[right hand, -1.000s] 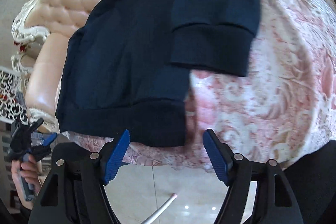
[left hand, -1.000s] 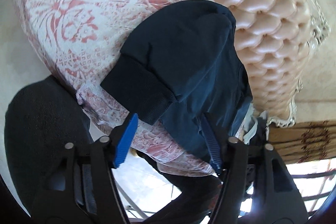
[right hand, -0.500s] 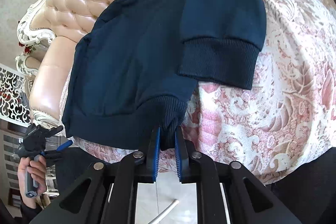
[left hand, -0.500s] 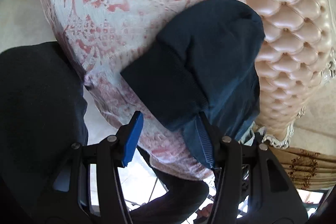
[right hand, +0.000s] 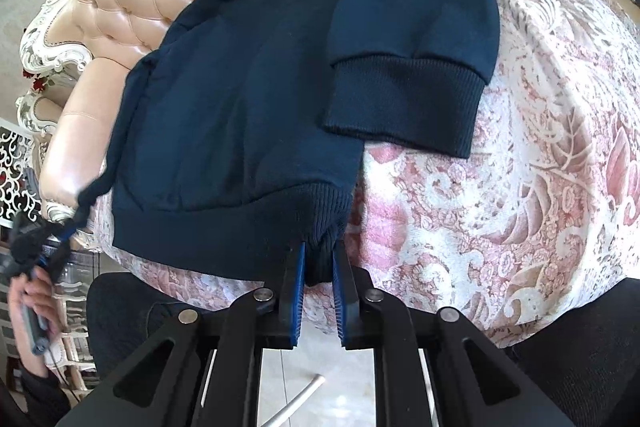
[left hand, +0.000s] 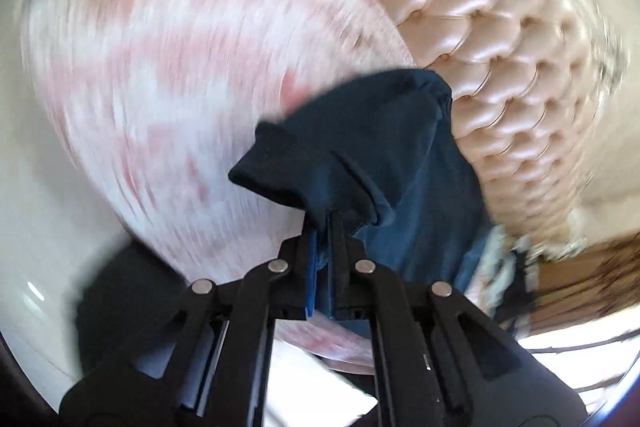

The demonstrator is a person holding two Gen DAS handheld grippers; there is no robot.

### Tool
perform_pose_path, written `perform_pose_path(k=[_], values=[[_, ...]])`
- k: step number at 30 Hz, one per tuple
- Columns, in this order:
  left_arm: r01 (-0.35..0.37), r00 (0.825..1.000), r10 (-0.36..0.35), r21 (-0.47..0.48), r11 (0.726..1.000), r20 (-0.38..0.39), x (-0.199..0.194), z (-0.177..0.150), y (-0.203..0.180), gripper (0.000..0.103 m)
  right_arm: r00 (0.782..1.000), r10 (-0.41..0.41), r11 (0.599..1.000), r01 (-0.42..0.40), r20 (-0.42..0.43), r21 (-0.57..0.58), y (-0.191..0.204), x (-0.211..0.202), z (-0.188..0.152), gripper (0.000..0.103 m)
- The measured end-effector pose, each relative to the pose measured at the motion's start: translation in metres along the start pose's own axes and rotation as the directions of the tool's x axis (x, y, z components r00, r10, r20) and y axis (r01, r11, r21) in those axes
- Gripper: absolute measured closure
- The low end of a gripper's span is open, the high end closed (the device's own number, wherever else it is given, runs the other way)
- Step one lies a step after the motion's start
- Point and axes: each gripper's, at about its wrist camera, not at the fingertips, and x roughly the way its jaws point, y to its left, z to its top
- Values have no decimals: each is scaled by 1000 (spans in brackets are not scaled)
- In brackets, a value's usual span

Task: Fold clothes
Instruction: 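Release the sweatshirt with both tools and pull them back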

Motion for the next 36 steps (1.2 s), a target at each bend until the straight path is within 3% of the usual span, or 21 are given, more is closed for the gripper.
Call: perform_pose_path(k=[2,4,6,10,13,16,19,24,26,30,31,36], values=[[-80,996,76,126,989,36,-14,28,-20,100,1000,-7,1000,7,-7,-1,1,3,-1,90],[-178,983,158,266,947,95,-31,61,-46,100,1000,-15,1000,15,-11,-2,0,5,-1,90],[-239,969,192,380,894,158,-48,95,-74,100,1000,-25,1000,25,-13,-3,1,5,-1,90],[-293,948,181,494,818,263,-83,170,-126,100,999,-45,999,45,-23,0,2,7,0,90],[-354,924,197,542,762,327,-82,218,-144,100,997,-66,998,66,-28,-2,5,8,1,90],[-377,923,260,535,756,283,-53,259,-120,100,996,-84,996,84,-35,-10,9,8,2,90],[-410,912,348,529,743,218,-15,266,-71,100,995,-94,996,93,-38,-16,10,5,2,90],[-447,884,459,459,768,93,39,234,32,100,993,-108,994,107,-53,-20,10,6,4,90],[-454,876,478,442,773,64,53,213,55,100,992,-115,993,114,-58,-25,10,6,6,90],[-462,871,489,414,784,46,79,189,80,98,990,-124,992,123,-64,-31,11,4,7,90],[-470,868,494,407,784,50,84,185,84,94,990,-126,992,124,-65,-33,11,4,7,90],[-508,850,522,367,779,70,67,180,90,87,988,-136,990,133,-67,-47,13,0,7,90]])
